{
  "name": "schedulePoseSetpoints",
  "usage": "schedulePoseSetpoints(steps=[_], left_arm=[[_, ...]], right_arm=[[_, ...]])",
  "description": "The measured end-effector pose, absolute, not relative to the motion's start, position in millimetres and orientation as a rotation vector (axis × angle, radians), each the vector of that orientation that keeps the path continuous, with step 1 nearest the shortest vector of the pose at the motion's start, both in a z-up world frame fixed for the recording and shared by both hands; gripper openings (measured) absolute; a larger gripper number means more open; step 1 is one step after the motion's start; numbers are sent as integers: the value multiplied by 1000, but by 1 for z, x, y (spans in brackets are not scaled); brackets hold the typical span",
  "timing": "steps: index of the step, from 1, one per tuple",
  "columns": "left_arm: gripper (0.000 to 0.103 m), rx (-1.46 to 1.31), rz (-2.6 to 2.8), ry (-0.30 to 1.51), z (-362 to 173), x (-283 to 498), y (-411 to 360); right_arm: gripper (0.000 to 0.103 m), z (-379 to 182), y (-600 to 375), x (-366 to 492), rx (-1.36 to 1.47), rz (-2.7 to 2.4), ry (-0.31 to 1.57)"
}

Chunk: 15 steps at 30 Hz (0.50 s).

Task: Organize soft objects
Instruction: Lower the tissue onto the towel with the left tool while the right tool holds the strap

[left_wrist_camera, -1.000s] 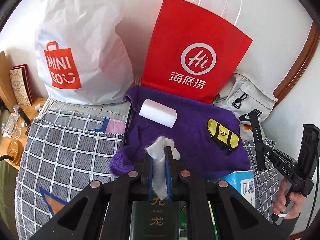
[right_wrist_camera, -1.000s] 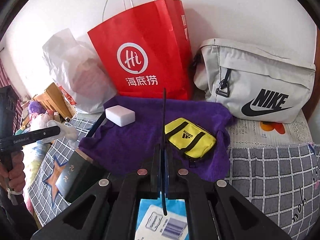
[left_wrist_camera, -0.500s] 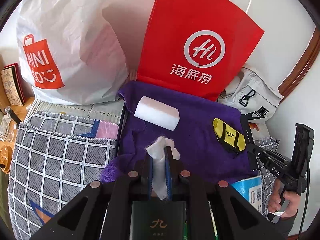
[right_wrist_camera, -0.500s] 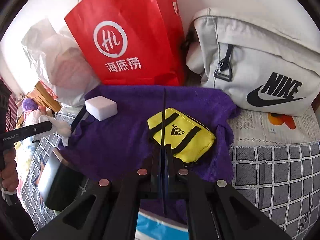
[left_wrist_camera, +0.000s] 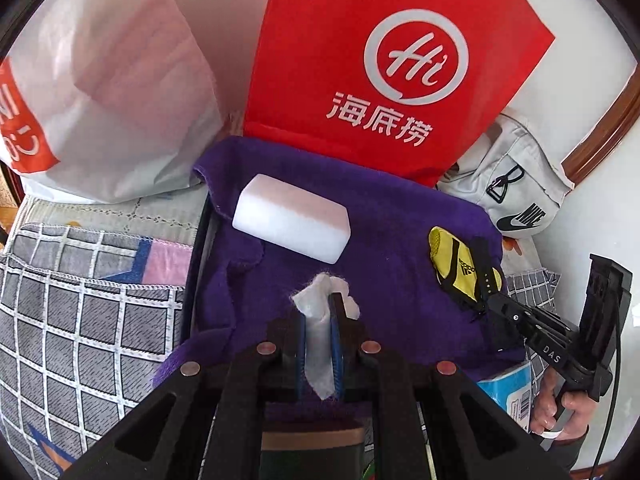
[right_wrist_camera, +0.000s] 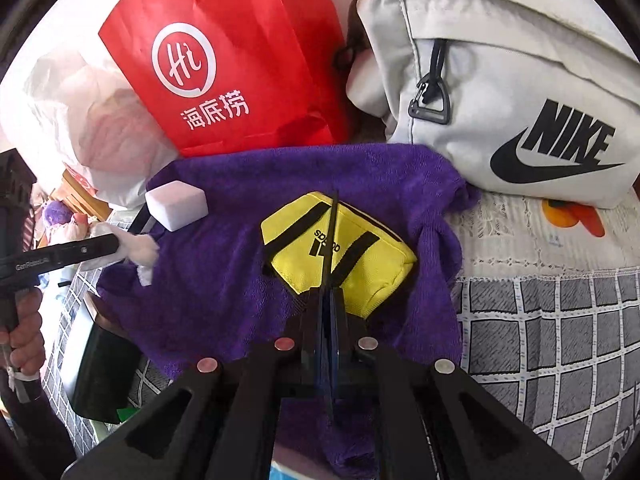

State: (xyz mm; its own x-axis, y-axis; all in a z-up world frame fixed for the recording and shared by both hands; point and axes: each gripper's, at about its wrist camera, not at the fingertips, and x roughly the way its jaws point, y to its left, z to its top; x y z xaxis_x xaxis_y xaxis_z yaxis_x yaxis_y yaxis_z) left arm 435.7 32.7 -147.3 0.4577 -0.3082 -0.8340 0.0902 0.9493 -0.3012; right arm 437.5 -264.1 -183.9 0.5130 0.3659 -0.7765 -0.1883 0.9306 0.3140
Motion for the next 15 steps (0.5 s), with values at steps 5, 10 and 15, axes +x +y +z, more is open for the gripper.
schedulePoseSetpoints(steps=[5,10,15], left_arm=[[11,-230,-239,1094,-155,447,32],[11,-237,-240,1130,-163,454,35],[49,-222,-207,1164,-168,454,35]], right_arm=[[4,-184,-266,438,196,343,974],[4,-184,-266,437,189,340,977],[21,-179,-264,433,157,329,969]])
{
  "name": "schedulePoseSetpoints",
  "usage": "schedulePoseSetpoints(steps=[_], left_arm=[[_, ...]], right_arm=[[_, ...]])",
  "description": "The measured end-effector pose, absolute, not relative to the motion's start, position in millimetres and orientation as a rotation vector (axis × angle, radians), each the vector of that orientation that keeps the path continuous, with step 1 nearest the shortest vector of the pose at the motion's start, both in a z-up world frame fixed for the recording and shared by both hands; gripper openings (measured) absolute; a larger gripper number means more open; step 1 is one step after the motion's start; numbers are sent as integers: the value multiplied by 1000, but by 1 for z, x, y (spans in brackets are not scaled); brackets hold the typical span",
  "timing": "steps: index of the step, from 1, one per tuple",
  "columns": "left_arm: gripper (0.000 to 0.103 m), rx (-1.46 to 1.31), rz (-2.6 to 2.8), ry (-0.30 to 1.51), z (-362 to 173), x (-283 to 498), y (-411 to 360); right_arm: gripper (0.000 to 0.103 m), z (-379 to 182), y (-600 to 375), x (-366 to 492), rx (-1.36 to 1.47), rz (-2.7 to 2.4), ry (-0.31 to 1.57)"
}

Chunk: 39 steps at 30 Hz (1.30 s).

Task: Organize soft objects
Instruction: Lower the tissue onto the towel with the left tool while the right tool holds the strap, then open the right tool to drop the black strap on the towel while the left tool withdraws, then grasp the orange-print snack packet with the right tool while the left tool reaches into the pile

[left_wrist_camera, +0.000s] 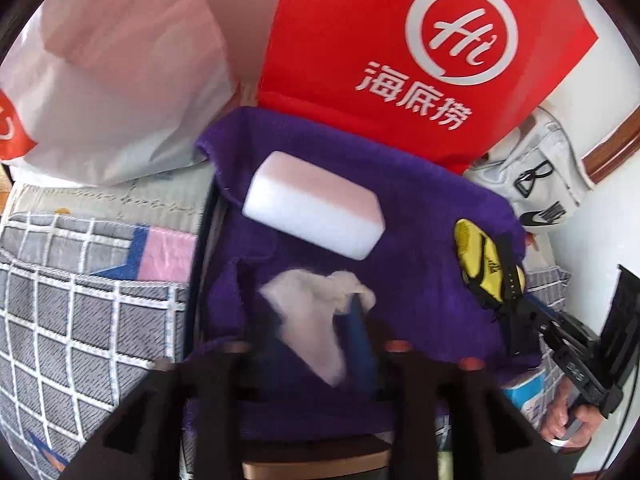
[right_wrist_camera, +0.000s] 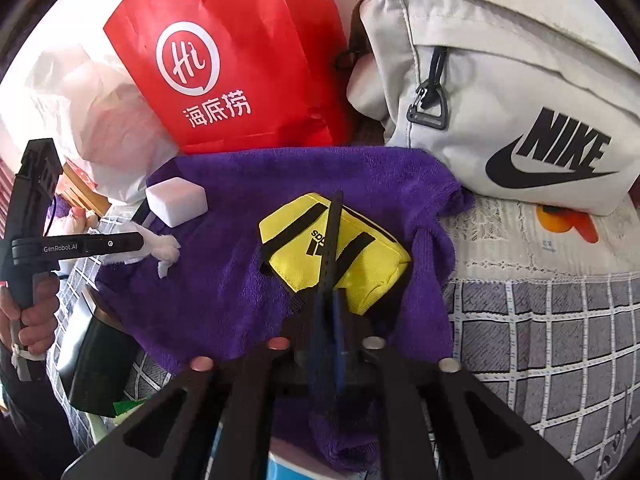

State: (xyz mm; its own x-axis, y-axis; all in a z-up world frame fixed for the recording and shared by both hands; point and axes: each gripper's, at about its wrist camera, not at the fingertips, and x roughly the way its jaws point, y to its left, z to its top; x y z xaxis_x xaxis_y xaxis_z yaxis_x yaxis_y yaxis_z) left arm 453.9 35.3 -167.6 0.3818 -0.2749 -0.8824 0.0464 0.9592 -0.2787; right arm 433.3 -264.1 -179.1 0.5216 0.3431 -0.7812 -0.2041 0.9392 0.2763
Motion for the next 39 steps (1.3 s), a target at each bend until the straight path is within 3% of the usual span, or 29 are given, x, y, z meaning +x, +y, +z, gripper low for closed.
schedulePoseSetpoints(steps=[1,3,5,29,39], left_arm=[[59,-208,-189,1154,-166,452,36],[60,-178,-154,1126,-160,447,37],[60,-170,-149,1115,-154,442,39],[60,-193,-223,932,-72,268,61],[60,-181,-195,963,-99,194,59]], right_arm=[[27,-177,-263,432,151,331,962],[51,-172,-264,428,138,310,941],[56,-167,-265,424,130,281,930],[56,-90,-235,250,97,296,863],[56,-129,-236,171,74,254,928]])
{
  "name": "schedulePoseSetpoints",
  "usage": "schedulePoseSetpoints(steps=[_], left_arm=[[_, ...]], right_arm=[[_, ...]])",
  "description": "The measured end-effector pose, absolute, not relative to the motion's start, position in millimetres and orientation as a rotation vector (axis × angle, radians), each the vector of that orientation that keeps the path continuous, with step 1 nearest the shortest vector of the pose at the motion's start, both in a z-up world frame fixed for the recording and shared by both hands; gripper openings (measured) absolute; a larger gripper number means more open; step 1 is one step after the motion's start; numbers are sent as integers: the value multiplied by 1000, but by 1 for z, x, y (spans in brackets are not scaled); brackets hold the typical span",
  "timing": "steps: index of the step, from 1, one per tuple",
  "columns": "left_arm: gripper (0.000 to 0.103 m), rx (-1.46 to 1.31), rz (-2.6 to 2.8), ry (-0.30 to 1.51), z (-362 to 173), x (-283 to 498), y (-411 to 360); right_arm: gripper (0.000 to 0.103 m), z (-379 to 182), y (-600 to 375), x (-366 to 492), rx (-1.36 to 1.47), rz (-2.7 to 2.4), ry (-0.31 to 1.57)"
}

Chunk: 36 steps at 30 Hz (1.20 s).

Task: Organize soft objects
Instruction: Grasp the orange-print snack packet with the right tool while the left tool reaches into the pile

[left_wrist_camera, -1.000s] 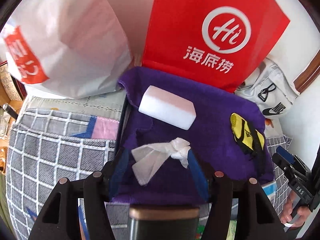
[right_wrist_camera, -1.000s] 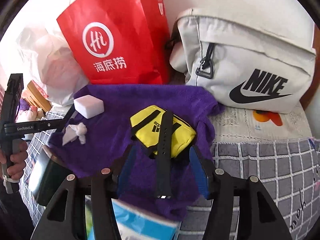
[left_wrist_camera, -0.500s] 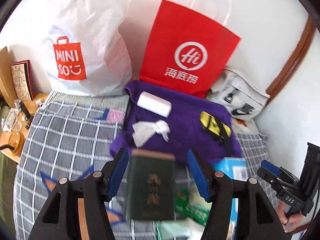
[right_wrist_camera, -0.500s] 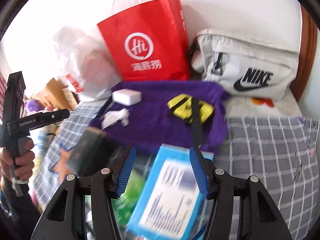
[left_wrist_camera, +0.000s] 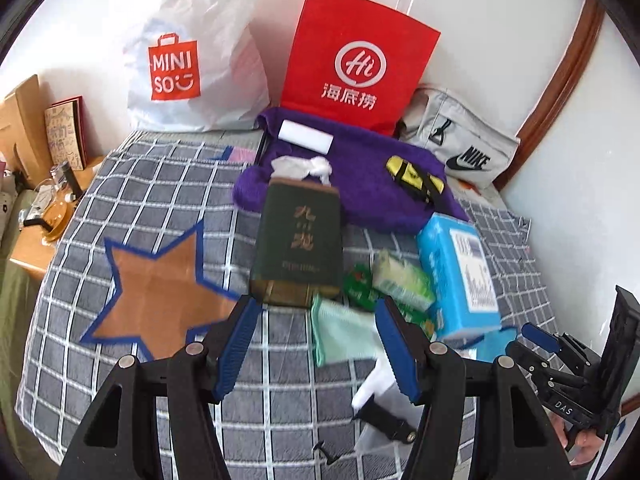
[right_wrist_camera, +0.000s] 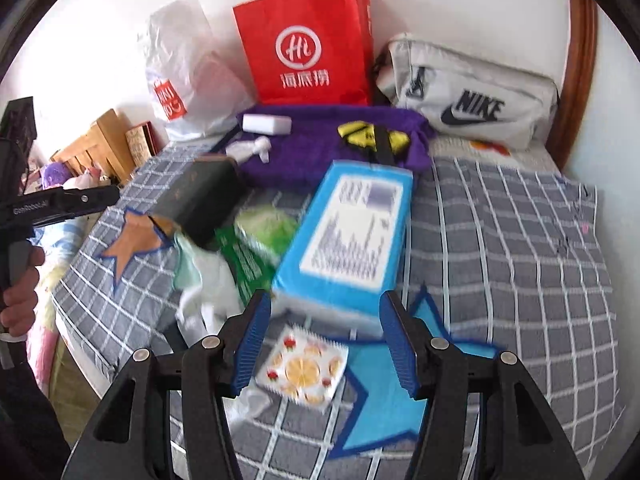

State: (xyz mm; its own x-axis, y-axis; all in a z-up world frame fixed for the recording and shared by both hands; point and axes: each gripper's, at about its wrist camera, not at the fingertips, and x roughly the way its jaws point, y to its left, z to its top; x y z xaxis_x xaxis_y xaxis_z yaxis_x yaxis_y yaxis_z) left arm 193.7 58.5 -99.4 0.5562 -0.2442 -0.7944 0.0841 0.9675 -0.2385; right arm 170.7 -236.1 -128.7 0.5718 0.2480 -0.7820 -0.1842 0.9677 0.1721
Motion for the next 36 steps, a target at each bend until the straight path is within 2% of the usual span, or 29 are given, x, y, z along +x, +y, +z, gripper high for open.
schedulePoseSetpoints(steps=[11,15,19,26,31,32,33,36], left_arm=[[60,-196,-166,1056,-160,159,63],[60,-212,-161,1057,-168,151,69],[60,-235,-159,1067,-174,147,71],[60,-233,-183,1079,-179,140,65],[60,-235,-252,1084,-182,134,46],[60,-224,-262,1086,-183,133,42],[60,-217,-274,1084,-184,132,38],[60,-215,-311,1078,-186,133,28]], right_arm=[[59,-205,-226,151,151,225,1034],[75,-210,-218,154,191,240,1003],[76,-212,-202,159,152,199,989],[46,-213,-198,155,68,119,944],[40,-213,-200,151,26,139,918],[36,-213,-201,149,23,141,914],[28,-212,-202,148,22,143,912],[24,-212,-207,145,37,151,911]])
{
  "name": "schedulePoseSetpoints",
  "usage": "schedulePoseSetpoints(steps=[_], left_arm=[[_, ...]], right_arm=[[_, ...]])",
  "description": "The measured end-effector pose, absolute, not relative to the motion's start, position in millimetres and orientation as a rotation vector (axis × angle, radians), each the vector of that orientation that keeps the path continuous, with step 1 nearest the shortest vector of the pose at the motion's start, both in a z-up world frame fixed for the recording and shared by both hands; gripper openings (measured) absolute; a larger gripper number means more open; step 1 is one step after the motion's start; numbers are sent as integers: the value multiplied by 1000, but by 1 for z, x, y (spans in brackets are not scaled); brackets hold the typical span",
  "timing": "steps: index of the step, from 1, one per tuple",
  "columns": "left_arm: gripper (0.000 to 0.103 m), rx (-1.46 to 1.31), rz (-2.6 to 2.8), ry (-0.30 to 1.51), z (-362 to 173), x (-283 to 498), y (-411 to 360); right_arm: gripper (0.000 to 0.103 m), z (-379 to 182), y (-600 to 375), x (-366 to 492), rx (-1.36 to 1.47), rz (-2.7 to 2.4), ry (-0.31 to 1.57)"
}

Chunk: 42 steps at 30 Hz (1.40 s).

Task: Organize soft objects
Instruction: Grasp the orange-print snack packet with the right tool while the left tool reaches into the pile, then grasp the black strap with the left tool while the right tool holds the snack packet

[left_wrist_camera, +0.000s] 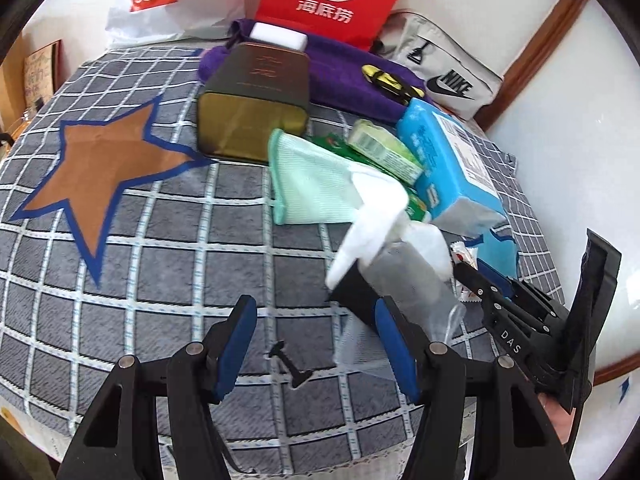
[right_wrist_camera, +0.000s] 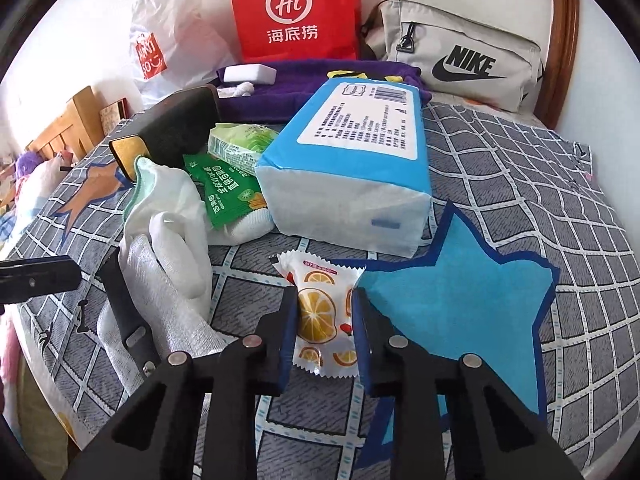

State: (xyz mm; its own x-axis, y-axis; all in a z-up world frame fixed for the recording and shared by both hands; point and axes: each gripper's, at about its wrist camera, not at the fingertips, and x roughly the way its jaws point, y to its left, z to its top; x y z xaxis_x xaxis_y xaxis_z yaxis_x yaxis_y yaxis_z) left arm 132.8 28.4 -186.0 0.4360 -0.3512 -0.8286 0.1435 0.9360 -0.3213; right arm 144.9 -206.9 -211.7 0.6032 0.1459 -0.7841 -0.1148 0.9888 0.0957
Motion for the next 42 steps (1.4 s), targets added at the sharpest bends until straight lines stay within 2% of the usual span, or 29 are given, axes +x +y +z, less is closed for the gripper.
schedulePoseSetpoints(steps=[5,8,10,15,19,29,36,39,41,42], left_arm=[[59,-225,-347,1072,-193,141,18],[55,-216,-366,1081,-197,145,12],[40,-207,-376,1079,-199,147,8],[14,-216,-382,1070,-202,151,7],[8,-282,-419,1046,-194,146,21],[7,-306,-263,955,-163,136,87],[7,-240,-148,984,-168,178,110],[15,-177,-61,1004,-171,189,107],[26,-162,-37,1013,-173,189,105],[35,-169,-42,1020,-175,187,106]], right_arm=[[20,-211,-215,139,59,168,910],[20,-210,-220,135,75,170,909],[20,-211,-222,133,81,170,911],[19,-212,-225,131,93,173,912],[19,-210,-224,134,87,167,919],[19,-207,-228,138,81,135,931],[19,-204,-232,138,77,119,940],[19,-204,-230,138,74,122,945],[19,-204,-230,137,69,122,947],[19,-204,-230,137,67,122,947]])
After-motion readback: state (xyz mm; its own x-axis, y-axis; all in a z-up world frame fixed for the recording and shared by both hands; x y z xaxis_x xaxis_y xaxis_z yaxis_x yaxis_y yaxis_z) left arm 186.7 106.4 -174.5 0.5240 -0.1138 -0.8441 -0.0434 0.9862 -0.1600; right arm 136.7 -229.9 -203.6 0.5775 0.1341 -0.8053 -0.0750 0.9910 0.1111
